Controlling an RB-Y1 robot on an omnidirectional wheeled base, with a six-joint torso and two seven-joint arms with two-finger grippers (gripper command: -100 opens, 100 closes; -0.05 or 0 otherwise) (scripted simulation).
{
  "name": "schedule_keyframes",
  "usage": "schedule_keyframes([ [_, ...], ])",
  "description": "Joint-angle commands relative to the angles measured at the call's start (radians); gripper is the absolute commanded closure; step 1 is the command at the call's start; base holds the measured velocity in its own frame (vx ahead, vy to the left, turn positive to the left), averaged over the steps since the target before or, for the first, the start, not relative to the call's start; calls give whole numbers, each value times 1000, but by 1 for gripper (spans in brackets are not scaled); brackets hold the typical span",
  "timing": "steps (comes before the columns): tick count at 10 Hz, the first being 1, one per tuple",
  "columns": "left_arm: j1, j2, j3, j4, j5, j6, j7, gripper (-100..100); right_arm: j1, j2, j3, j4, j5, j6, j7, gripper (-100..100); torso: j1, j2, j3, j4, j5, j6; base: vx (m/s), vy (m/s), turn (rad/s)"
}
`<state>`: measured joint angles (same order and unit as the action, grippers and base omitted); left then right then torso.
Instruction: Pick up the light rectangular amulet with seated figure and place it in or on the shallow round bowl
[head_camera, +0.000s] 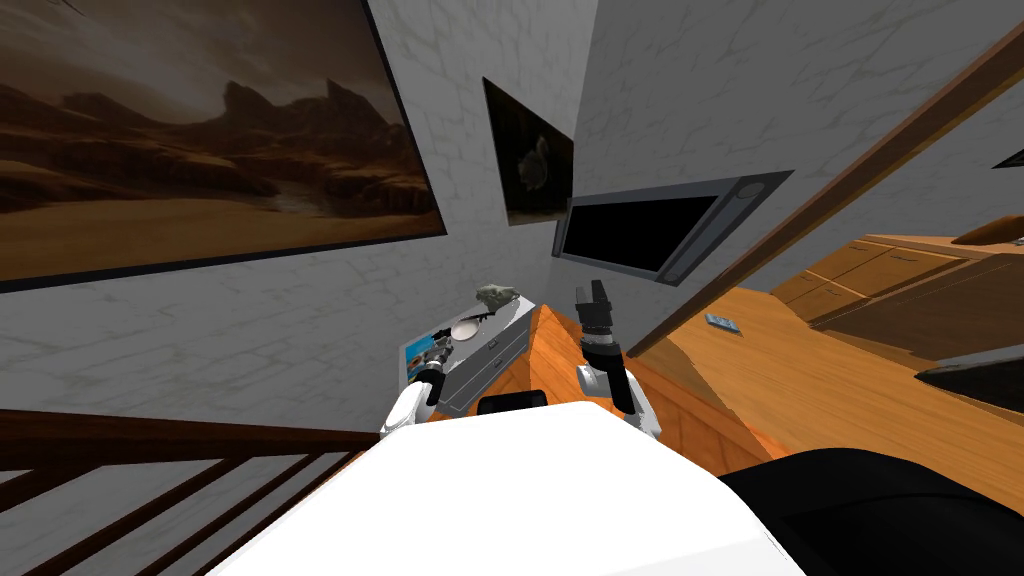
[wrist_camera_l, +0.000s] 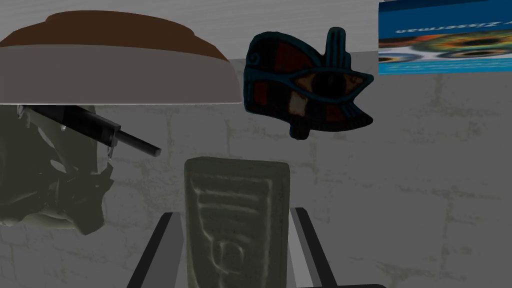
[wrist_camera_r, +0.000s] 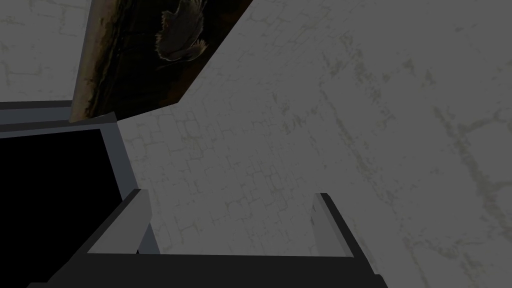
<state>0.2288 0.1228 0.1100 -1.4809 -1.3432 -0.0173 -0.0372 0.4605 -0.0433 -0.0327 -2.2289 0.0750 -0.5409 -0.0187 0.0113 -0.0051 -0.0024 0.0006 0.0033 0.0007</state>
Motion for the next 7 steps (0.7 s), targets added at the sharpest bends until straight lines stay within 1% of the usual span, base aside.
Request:
schedule_keyframes([
  [1, -4, 29, -35, -11, 21, 37, 21, 100, 0, 0, 0, 0, 0, 0, 0, 0, 0, 0, 0, 0, 0, 0, -34, 64, 12],
  [2, -4, 29, -35, -11, 21, 37, 21, 100, 0, 0, 0, 0, 0, 0, 0, 0, -1, 1, 0, 0, 0, 0, -24, 21, 2],
  [3, -20, 28, -48, -13, 34, 66, 32, 100, 0, 0, 0, 0, 0, 0, 0, 0, -3, 1, 0, 0, 0, 0, -21, 23, 22],
  [7, -50, 21, -63, -18, 69, 123, 50, 100, 0, 0, 0, 0, 0, 0, 0, 0, -3, -1, 0, 0, 0, 0, -6, 29, -2],
])
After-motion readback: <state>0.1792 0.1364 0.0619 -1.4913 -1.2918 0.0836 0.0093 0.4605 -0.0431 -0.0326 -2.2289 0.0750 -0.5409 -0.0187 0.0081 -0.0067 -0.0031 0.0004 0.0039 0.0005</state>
